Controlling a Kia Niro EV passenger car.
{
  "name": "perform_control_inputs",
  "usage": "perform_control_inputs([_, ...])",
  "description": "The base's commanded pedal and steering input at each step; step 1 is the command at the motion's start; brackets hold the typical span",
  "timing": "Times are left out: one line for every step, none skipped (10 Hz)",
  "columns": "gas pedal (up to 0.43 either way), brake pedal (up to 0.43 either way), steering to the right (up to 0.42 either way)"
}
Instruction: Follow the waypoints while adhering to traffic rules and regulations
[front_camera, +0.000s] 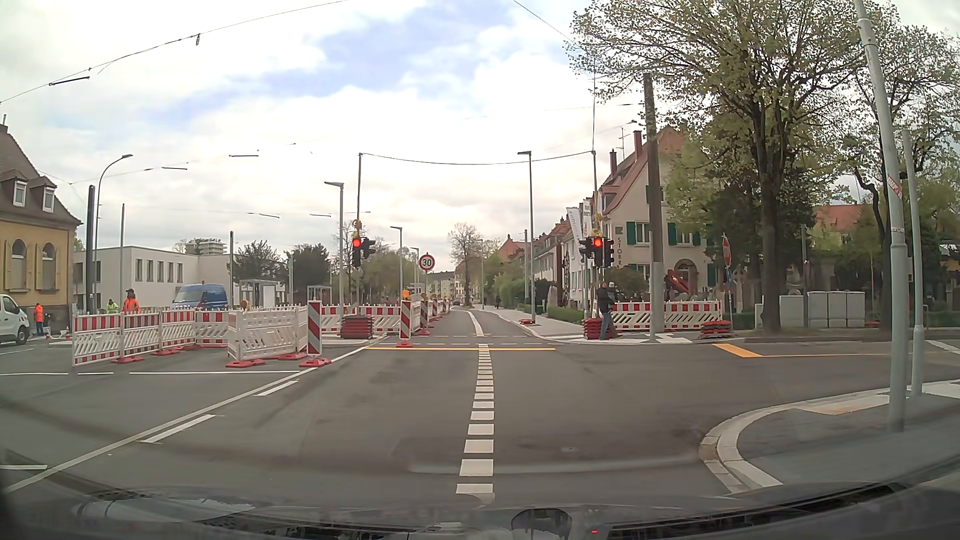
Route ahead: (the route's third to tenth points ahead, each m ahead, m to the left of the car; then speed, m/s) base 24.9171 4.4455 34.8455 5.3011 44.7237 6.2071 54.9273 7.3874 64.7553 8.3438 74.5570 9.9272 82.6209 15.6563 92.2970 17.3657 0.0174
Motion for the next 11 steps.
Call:
perform_control_inputs([0.000, 0.201, -0.027])
perform_control_inputs([0.000, 0.201, -0.027])
perform_control_inputs([0.000, 0.201, -0.028])
perform_control_inputs([0.000, 0.201, -0.028])
perform_control_inputs([0.000, 0.201, -0.028])
perform_control_inputs([0.000, 0.201, -0.028])
perform_control_inputs([0.000, 0.201, -0.028])
perform_control_inputs([0.000, 0.201, -0.028])
perform_control_inputs([0.000, 0.201, -0.028])
perform_control_inputs([0.000, 0.201, -0.028])
perform_control_inputs([0.000, 0.201, -0.028])
